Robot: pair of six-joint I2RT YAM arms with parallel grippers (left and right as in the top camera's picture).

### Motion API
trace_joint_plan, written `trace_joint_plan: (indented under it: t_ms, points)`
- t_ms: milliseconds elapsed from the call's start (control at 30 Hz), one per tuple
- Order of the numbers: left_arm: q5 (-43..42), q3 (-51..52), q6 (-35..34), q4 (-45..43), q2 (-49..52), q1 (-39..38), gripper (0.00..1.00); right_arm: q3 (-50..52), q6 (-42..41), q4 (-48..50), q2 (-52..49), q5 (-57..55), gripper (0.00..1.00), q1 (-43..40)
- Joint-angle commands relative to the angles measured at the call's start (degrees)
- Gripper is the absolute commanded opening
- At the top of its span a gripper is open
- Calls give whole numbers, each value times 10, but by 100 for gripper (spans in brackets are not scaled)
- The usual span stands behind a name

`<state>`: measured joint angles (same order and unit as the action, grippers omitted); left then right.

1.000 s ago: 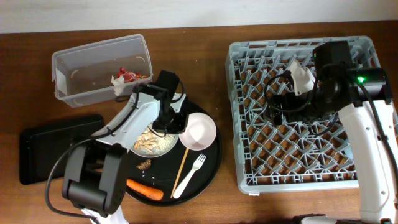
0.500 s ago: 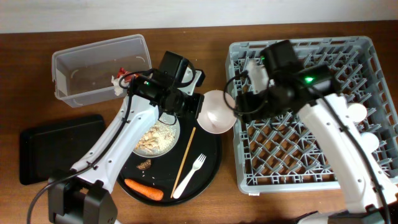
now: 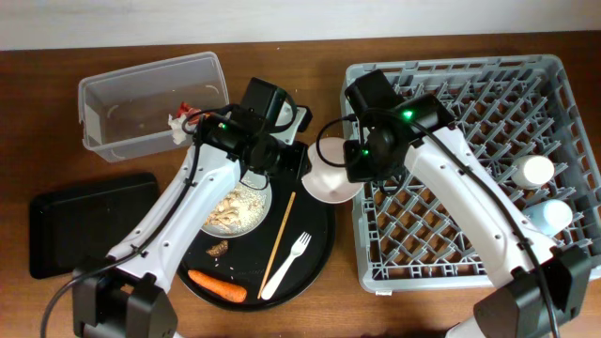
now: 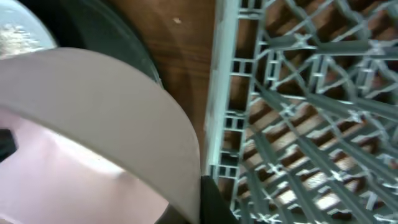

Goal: Sort waste into correct bins and load items into the dishwasher rack
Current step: 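Lift the pink bowl with the left gripper and hand it to the right gripper, then set the pink bowl in the rack's back area with the right gripper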

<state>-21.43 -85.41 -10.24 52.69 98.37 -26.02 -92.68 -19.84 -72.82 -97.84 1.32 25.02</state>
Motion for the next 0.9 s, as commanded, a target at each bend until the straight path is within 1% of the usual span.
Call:
trace_joint_plan:
  t_ms: [0, 67, 133, 167, 200, 267, 333, 400, 467, 500, 533, 567, 733, 867]
  points:
    - [9, -8, 5, 15, -25, 23, 35, -25, 2, -21, 46, -130, 4, -4]
    - [38, -8, 5, 46, -55, 61, 35, -33, 2, -28, 67, -252, 4, -27]
    - [66, -8, 5, 85, -80, 115, 36, -33, 2, -12, 77, -418, 4, -61]
    - [64, -8, 5, 95, -85, 137, 36, -33, 2, 6, 77, -492, 4, -83]
    - [64, -8, 5, 104, -87, 159, 36, -33, 2, 29, 76, -544, 4, -103]
    - [63, -7, 5, 113, -87, 189, 36, -33, 5, 98, 71, -621, 4, -155]
    - [63, -7, 5, 112, -87, 201, 36, -33, 28, 176, 55, -632, 4, -221]
    - [63, -7, 5, 112, -87, 201, 36, -33, 32, 222, 22, -656, 4, -271]
    - [63, -7, 5, 112, -87, 201, 36, -33, 74, 271, -21, -704, 4, -301]
    - [63, -7, 5, 113, -87, 201, 35, -33, 132, 327, -65, -751, 4, -321]
    - [62, -7, 5, 113, -87, 201, 35, -33, 156, 353, -92, -757, 4, -330]
    - [62, -7, 5, 113, -87, 201, 35, -33, 156, 367, -126, -755, 4, -333]
    - [62, -7, 4, 113, -87, 201, 35, -32, 151, 366, -227, -750, 4, -316]
    - [57, -7, 4, 115, -87, 201, 35, -32, 103, 299, -243, -655, 5, -285]
